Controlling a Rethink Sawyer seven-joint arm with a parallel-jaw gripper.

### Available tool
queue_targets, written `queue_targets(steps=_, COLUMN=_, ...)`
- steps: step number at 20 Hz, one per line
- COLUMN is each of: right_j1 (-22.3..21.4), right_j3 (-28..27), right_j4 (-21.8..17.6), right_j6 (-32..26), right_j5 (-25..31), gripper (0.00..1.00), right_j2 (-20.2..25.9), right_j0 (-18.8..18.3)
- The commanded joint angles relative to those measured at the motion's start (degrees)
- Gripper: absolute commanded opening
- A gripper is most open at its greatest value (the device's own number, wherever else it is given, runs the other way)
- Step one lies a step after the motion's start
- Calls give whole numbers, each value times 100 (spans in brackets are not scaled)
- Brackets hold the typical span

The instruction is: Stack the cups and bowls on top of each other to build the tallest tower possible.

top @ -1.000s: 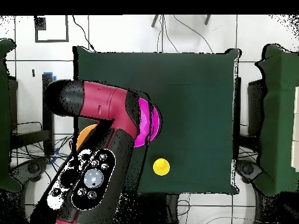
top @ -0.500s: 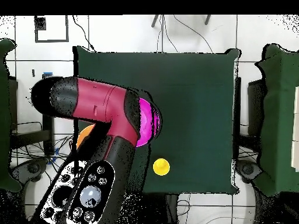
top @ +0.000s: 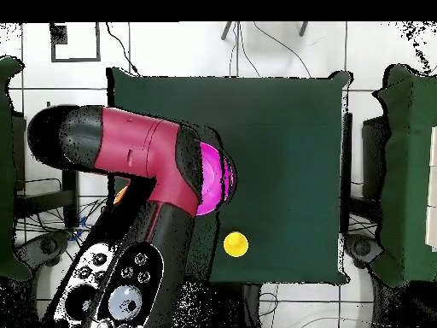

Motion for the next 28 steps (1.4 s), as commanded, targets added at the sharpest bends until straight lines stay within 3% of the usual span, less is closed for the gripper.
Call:
queue_targets(steps=1, right_j1=293, right_j3=72, right_j4=-39, right_j6=1310, right_j5=256, gripper=100, right_j2=421, right_j0=131)
queue_targets(steps=28, right_j1=815, right_j3=583, right_j4=267, right_j6=2184, right_j5=-866, gripper=100, right_j2=477, right_j0=616)
